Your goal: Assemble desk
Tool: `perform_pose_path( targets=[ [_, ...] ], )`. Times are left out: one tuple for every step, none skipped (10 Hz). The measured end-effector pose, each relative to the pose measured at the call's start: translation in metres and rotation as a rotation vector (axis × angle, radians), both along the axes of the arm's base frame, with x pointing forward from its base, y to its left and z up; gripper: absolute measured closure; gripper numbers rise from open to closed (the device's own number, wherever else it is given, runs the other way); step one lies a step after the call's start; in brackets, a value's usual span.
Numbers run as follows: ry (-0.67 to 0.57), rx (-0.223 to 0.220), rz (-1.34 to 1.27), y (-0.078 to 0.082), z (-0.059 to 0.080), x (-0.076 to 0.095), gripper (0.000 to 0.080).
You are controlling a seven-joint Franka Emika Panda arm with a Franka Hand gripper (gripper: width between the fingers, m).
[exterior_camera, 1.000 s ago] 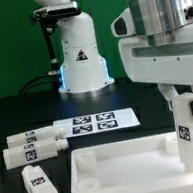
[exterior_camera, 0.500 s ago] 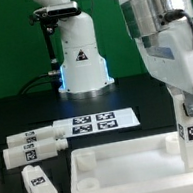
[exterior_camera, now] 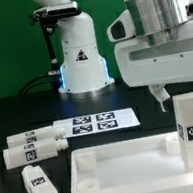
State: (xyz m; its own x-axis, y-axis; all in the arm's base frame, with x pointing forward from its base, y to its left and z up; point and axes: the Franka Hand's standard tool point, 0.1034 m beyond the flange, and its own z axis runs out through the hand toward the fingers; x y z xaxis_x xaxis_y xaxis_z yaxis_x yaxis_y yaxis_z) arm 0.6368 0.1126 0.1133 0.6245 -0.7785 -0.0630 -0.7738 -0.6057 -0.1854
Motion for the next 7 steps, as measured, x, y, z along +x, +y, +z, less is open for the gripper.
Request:
perform_pose_path(
  targets=[
    [-0.015, -0.010, 0.089, -0.0001, -0.0001, 0.0000, 0.0155],
    [-0.027, -0.027, 0.180, -0.0007, 0.0003, 0.0001, 0.0150],
    [-0.061, -0.085, 0.416, -0.0018, 0.0038, 0.0034, 0.0150],
    [-0.085, -0.138, 0.696, 0.0024, 0.0002, 0.0020, 0.0150],
    [-0.079, -0.131, 0.716, 0.0064, -0.0043, 0.0003, 0.0150],
    [-0.077, -0.129, 0.682, 0.0048, -0.0035, 0.0013, 0.0191],
    [-0.076, -0.127, 0.674, 0.0048, -0.0038, 0.0011, 0.0191]
  ],
)
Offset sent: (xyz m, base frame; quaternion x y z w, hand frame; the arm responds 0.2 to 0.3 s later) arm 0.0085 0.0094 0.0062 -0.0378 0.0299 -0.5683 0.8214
